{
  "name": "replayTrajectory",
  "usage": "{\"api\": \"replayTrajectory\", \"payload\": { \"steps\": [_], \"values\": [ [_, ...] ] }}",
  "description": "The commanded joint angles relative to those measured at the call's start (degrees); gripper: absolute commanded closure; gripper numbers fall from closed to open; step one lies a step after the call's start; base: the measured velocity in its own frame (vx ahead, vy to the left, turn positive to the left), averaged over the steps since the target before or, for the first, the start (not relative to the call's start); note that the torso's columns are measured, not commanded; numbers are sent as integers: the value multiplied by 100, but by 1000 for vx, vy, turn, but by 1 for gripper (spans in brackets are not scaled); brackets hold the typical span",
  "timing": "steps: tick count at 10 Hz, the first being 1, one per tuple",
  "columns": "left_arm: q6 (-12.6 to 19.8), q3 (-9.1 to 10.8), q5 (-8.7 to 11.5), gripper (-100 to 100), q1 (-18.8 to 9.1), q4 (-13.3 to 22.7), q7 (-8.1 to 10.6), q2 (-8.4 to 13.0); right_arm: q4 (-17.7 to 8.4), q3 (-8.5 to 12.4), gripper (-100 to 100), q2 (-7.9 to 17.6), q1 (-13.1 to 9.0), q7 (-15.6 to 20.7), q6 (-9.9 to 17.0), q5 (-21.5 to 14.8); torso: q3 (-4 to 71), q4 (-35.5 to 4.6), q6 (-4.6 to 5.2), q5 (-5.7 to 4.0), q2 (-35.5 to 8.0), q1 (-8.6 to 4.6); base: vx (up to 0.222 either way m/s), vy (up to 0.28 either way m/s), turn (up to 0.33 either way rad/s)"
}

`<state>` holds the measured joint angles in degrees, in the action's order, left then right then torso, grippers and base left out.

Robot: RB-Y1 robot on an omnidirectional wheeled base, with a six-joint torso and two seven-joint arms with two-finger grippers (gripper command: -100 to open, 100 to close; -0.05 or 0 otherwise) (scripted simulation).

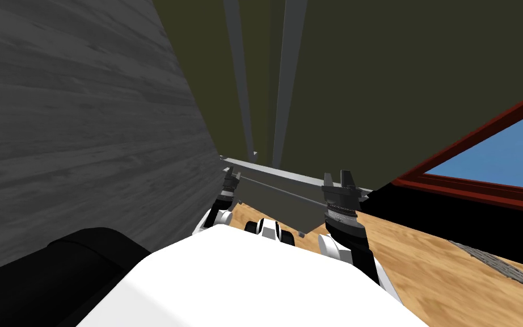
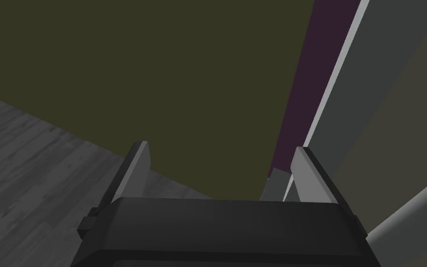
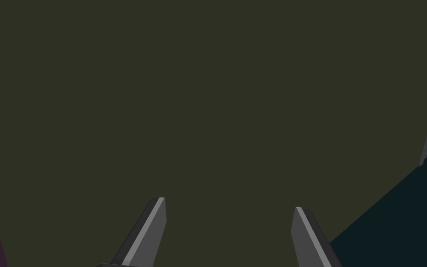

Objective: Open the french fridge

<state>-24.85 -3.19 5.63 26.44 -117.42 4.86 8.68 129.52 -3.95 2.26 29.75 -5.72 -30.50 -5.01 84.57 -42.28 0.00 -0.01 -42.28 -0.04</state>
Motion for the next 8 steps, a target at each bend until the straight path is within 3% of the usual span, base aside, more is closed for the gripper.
{"api": "replayTrajectory", "payload": {
  "steps": [1,8],
  "values": [
    [-20,-48,-18,-100,-94,296,16,-16,0,0,0,0,0,0,0,0,-1,-1,1,1,-1,5,-3,74,-48],
    [-71,-230,-96,-100,-351,1161,34,-167,0,0,0,0,0,0,0,0,1,0,0,1,1,3,0,72,-50]
  ]
}}
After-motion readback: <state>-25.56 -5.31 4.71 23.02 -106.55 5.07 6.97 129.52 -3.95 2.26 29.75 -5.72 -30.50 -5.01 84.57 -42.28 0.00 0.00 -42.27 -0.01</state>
